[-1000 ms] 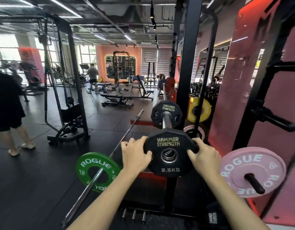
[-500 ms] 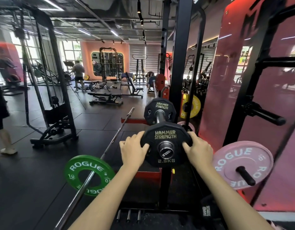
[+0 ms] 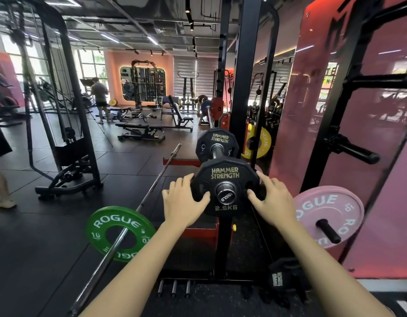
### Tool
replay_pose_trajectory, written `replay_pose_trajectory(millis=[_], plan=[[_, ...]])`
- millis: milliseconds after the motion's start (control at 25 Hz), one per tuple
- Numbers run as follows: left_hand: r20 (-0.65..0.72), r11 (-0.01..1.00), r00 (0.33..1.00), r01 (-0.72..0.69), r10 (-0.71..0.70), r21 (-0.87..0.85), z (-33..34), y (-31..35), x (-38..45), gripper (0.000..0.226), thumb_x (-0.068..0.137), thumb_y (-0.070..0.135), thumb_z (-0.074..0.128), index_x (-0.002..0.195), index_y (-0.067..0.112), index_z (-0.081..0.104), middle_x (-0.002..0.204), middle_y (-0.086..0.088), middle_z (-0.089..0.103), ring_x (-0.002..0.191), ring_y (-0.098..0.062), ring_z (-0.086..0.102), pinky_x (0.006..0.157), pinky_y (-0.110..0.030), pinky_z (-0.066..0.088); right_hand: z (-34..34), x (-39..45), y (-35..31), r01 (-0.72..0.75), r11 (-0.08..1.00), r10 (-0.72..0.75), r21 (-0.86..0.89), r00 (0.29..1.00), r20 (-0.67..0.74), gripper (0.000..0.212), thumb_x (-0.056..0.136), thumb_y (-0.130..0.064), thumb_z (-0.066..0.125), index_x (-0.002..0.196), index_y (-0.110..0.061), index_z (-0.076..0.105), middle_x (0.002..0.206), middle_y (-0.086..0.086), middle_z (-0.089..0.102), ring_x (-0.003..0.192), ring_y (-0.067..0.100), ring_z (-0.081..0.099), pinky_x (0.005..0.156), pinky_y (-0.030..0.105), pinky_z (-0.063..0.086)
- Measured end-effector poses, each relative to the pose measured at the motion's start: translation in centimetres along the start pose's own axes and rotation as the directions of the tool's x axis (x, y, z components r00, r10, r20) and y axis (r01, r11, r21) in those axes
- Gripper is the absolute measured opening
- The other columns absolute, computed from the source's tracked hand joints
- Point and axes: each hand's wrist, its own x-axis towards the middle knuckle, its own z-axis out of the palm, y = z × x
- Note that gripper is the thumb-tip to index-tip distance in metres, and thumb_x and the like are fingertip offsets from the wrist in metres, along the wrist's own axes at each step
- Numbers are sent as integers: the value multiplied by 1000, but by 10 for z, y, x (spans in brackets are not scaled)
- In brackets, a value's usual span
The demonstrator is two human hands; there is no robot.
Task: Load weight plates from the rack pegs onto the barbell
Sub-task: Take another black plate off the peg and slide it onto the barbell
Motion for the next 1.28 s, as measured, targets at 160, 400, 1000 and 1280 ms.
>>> replay_pose_trajectory(millis=[160, 400, 1000, 1280], plan=[[-114, 1000, 993, -4, 7, 25, -9, 7, 8, 72, 81, 73, 52, 135, 26, 47, 125, 1, 56, 117, -23, 48, 96, -43, 35, -7, 5, -6, 50, 996, -56, -78, 996, -66, 64, 84, -61, 58, 136, -26, 48, 107, 0, 59, 105, 24, 52, 82, 39, 49], [-159, 999, 987, -38, 32, -31, -3, 0, 19, 61, 75, 79, 54, 116, 35, 66, 108, 4, 60, 104, -23, 50, 85, -40, 33, 4, 20, -7, 116, 982, -135, -151, 983, -121, 60, 82, -63, 60, 127, -24, 60, 96, 0, 63, 91, 26, 56, 73, 40, 49], [-172, 1000, 985, -24, 21, -15, 62, -12, 102, 59, 80, 75, 53, 122, 34, 61, 110, 6, 63, 104, -21, 50, 87, -42, 35, 76, 99, 28, 73, 995, -83, -71, 985, -150, 60, 82, -66, 57, 122, -22, 61, 93, 3, 67, 88, 25, 61, 71, 37, 50], [-211, 999, 977, -41, 41, 5, 119, -29, 181, 56, 81, 71, 57, 119, 31, 63, 108, 6, 65, 104, -23, 53, 86, -45, 38, 135, 172, 47, 62, 992, -81, -113, 982, -170, 59, 83, -64, 59, 122, -19, 61, 98, 8, 68, 91, 30, 63, 71, 41, 53]])
